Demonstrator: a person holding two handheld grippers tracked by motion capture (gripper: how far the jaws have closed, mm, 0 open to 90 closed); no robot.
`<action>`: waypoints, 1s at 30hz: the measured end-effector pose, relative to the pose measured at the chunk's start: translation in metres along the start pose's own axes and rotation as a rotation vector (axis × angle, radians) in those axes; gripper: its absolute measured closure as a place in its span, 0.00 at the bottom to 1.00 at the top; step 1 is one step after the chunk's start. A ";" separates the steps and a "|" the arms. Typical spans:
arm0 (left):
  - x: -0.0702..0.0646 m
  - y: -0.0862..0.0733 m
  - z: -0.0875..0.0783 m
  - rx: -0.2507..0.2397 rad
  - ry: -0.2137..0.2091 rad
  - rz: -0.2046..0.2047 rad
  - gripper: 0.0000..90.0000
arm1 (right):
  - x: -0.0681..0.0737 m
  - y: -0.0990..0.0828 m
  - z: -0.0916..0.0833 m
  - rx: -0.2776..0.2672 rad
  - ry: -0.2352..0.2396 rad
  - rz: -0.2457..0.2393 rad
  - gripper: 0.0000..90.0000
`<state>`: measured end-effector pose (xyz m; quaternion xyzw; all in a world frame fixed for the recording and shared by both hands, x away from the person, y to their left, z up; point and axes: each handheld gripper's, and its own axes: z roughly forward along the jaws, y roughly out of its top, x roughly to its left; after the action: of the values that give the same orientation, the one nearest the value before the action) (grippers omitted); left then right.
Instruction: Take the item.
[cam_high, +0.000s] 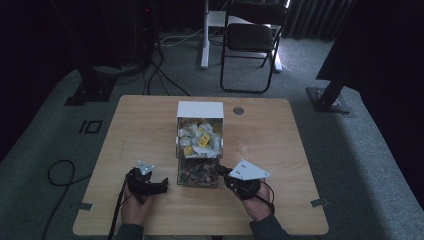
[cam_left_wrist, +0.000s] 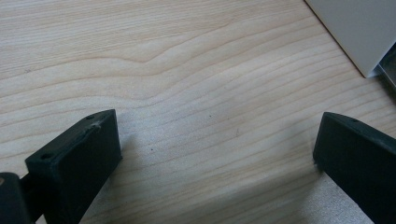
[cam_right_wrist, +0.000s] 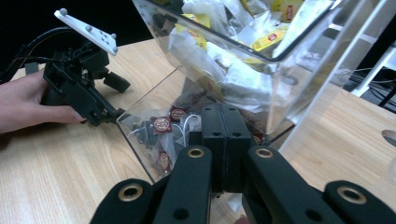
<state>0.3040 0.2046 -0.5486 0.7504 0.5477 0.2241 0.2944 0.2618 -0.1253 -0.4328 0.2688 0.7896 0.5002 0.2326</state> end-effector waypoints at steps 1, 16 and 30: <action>0.000 0.000 0.000 0.000 0.000 0.000 0.01 | 0.000 0.000 0.000 0.000 0.000 0.000 1.00; 0.000 0.000 0.000 0.000 0.000 0.000 0.01 | -0.011 -0.005 -0.012 -0.005 -0.041 0.008 1.00; 0.000 0.000 0.000 0.000 0.000 0.000 0.01 | -0.025 -0.009 -0.023 -0.003 -0.082 0.028 1.00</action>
<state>0.3040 0.2046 -0.5486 0.7504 0.5477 0.2240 0.2944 0.2647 -0.1602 -0.4300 0.2998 0.7748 0.4931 0.2581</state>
